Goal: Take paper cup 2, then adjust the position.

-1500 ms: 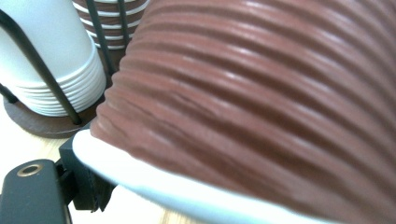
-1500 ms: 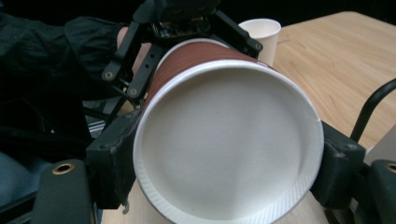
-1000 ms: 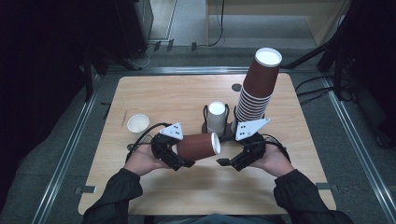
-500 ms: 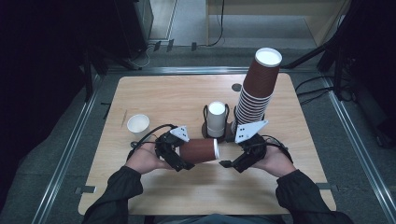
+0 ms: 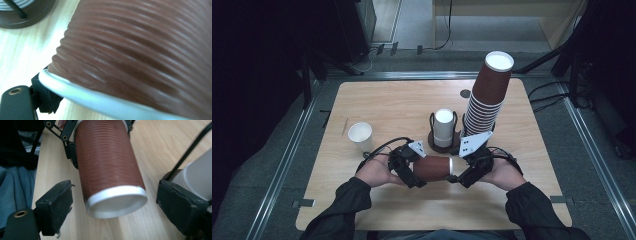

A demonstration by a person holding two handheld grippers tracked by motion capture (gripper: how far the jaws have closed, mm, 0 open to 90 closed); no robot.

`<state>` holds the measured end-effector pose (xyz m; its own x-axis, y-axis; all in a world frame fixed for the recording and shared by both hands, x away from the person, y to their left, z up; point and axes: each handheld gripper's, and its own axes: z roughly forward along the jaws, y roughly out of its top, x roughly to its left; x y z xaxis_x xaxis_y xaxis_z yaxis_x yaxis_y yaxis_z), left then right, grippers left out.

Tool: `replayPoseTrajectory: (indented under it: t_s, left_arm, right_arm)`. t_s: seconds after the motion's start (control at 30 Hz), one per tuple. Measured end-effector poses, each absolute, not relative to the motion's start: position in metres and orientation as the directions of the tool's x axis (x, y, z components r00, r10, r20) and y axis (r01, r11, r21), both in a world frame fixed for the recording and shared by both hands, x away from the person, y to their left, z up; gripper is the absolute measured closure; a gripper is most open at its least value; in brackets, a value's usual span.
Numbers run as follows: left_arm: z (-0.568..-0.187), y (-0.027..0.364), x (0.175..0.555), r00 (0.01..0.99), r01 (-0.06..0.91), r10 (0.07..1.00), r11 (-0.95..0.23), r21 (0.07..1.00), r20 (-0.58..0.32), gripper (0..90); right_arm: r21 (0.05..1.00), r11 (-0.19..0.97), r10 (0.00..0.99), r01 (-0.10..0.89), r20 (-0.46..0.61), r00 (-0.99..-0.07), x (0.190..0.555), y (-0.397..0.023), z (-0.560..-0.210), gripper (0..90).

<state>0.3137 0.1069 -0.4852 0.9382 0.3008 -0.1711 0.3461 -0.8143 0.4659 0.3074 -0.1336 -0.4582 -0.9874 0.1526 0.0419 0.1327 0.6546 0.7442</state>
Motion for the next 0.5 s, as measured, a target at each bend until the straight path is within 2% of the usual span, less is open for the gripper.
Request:
replayPoseTrajectory:
  t_s: [0.5]
  left_arm:
    - [-0.489, 0.093, 0.307, 0.942, 0.334, 0.277, -0.84, 0.428, -0.191, 8.4]
  right_arm:
    - [0.657, 0.75, 0.072, 0.078, 0.037, -0.997, 0.303, -0.104, -0.478, 15.5]
